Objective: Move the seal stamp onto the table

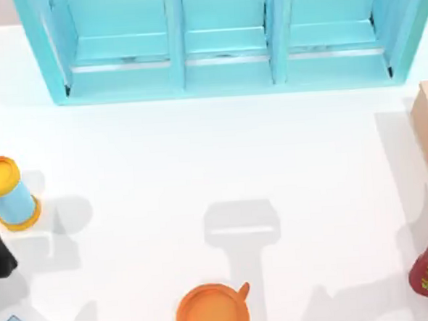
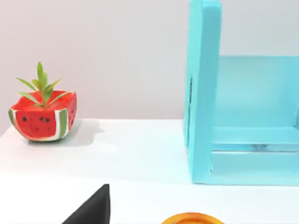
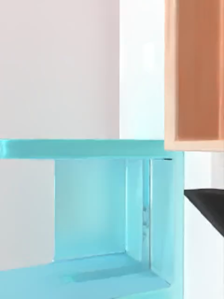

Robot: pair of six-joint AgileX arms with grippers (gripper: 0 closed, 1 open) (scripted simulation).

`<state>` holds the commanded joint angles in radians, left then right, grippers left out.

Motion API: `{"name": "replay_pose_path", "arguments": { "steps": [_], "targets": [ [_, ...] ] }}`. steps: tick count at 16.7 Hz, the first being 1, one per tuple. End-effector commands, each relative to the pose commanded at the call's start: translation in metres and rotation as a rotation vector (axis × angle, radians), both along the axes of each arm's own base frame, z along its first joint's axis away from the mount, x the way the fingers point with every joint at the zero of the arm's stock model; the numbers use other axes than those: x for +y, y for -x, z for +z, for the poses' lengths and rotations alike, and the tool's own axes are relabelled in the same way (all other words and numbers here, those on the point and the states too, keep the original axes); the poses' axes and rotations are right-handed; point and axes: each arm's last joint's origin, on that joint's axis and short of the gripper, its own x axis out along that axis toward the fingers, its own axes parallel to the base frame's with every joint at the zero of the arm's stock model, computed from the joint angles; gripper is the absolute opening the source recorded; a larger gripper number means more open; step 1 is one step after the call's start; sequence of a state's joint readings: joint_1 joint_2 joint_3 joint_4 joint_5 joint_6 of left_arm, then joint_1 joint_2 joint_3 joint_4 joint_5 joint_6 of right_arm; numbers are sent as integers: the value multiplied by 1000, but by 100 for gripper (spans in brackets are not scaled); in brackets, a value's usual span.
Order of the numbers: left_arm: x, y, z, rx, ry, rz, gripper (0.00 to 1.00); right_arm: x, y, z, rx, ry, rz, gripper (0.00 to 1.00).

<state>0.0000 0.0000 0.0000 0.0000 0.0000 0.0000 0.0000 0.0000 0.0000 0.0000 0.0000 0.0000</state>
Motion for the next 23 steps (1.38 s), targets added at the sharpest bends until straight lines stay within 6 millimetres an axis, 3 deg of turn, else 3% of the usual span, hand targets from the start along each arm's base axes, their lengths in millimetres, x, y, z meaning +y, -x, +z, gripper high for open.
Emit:
{"name": "replay_pose_path", "arguments": {
  "steps": [5,10,17,23],
  "targets": [
    [0,0,0,0,0,0,100,-2,-1,10,65,18,-19,100],
    [0,0,0,0,0,0,100,-11,-14,50,377,73,-77,100],
    [0,0,0,0,0,0,100,-43,-85,89,1033,88,-94,100],
    [0,0,0,0,0,0,100,-80,-143,87,1442,29,-37,100]
  ]
}}
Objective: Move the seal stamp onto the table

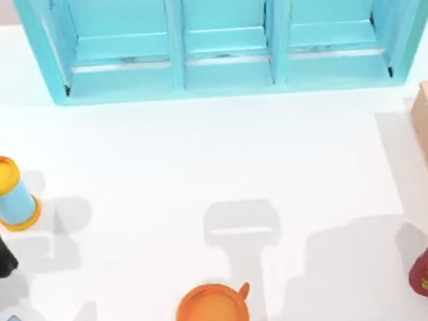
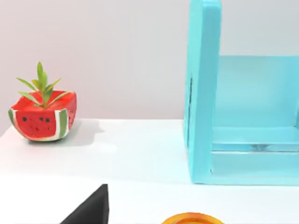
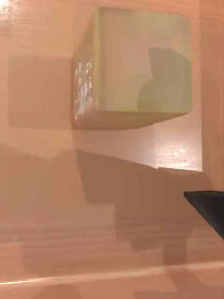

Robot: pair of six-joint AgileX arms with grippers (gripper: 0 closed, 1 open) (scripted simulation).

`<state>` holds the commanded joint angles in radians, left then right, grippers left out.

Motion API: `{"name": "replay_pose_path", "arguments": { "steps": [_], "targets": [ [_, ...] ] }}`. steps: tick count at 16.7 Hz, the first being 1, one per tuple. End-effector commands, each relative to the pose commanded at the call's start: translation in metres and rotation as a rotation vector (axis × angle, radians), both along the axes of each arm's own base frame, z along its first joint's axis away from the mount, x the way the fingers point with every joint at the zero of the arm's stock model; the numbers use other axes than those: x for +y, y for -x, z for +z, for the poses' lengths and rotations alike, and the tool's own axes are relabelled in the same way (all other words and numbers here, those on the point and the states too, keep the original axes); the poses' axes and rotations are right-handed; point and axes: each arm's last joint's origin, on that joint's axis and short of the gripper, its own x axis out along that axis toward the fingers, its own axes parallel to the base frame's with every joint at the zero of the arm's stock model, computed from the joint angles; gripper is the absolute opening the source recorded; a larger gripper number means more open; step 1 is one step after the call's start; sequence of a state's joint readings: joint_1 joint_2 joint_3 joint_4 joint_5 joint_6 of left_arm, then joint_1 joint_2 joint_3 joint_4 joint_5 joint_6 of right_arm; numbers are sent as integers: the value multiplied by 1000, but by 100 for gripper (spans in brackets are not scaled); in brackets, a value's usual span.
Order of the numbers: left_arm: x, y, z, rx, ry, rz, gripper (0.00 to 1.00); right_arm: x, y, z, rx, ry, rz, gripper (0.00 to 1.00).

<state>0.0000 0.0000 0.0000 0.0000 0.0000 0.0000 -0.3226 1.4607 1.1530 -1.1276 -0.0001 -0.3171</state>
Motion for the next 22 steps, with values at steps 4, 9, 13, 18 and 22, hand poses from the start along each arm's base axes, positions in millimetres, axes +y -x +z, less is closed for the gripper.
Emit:
{"name": "replay_pose_path", "arguments": {
  "steps": [4,9,13,18,22],
  "targets": [
    [0,0,0,0,0,0,100,-14,-17,-5,121,-40,-1,100],
    [0,0,0,0,0,0,100,-14,-18,-5,125,-41,3,100],
    [0,0,0,0,0,0,100,-15,-20,-25,133,-45,-1,100],
    [0,0,0,0,0,0,100,-16,-22,-82,115,-38,-1,100],
    [0,0,0,0,0,0,100,-15,-18,-105,128,-43,-1,100]
  ]
}}
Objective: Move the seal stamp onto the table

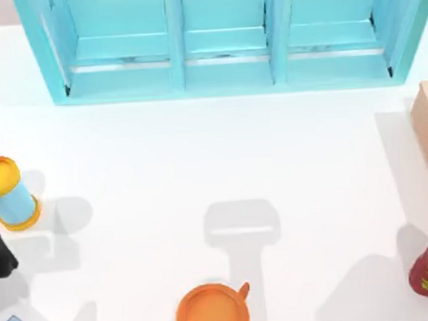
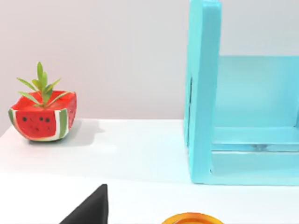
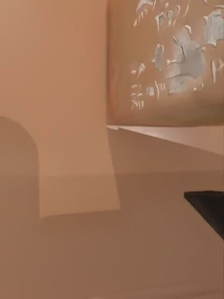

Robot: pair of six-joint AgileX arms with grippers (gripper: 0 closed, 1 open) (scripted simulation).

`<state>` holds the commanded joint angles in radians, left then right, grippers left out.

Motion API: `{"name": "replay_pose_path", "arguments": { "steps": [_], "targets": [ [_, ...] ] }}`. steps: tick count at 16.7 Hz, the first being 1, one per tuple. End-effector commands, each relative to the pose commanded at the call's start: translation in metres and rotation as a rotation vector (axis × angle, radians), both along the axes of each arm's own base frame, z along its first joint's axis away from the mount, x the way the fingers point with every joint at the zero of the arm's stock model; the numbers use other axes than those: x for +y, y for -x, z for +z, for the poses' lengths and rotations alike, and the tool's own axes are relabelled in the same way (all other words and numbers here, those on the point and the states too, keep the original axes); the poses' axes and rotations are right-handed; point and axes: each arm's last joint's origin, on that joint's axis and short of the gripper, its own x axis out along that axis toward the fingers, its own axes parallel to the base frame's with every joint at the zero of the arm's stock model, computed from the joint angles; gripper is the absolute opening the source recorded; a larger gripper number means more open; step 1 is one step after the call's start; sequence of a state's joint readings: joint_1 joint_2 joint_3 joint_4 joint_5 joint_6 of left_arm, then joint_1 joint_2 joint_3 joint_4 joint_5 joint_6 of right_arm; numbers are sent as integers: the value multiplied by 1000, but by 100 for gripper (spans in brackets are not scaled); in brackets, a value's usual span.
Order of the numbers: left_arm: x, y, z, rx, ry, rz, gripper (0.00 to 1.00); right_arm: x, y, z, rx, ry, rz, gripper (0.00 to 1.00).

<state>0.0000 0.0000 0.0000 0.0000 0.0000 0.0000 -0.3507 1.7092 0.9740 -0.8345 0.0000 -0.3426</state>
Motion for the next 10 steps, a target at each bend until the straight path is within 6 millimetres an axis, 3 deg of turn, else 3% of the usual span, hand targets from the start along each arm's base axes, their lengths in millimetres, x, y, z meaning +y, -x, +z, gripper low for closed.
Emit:
{"name": "replay_pose_path", "arguments": {
  "steps": [3,10],
  "targets": [
    [0,0,0,0,0,0,100,0,0,0,0,0,0,100],
    [0,0,0,0,0,0,100,0,0,0,0,0,0,47]
  ]
}}
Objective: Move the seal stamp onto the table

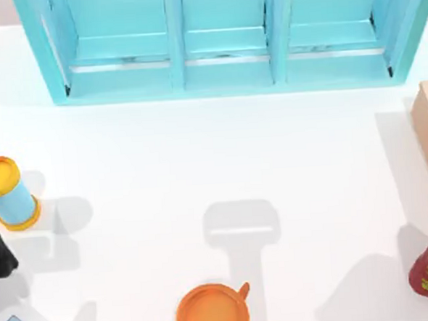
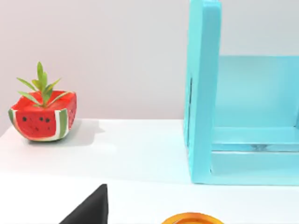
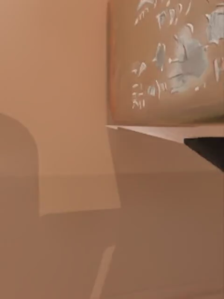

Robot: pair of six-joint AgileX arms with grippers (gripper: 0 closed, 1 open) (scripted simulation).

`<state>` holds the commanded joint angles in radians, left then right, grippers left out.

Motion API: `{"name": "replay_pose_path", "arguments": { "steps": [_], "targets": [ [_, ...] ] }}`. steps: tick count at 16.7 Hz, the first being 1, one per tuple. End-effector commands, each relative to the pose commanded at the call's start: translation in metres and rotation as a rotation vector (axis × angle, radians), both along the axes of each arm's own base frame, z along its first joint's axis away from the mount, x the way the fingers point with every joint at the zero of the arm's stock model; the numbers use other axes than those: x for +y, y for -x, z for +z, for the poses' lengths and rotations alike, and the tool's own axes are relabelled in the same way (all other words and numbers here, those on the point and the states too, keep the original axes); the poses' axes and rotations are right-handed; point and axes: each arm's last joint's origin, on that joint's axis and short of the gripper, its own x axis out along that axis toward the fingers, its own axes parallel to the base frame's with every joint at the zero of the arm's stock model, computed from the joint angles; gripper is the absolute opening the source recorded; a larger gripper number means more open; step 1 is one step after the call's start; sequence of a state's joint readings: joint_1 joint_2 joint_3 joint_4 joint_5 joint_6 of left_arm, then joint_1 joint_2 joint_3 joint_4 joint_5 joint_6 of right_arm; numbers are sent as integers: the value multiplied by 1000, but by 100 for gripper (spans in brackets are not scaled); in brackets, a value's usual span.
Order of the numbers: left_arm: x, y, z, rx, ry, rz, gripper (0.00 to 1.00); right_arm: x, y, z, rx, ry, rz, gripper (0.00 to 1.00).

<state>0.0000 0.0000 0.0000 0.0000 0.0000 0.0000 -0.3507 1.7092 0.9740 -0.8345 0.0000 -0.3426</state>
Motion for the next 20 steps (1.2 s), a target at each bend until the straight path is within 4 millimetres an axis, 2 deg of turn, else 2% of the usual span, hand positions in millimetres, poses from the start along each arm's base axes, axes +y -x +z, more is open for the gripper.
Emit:
{"name": "replay_pose_path", "arguments": {
  "steps": [6,16,18,20],
  "targets": [
    [0,0,0,0,0,0,100,0,0,0,0,0,0,2],
    [0,0,0,0,0,0,100,0,0,1,-3,1,-3,0],
    [0,0,0,0,0,0,100,-1,-6,8,-18,-2,-33,0],
    [0,0,0,0,0,0,100,1,-19,23,-49,-8,-92,0]
  ]
}}
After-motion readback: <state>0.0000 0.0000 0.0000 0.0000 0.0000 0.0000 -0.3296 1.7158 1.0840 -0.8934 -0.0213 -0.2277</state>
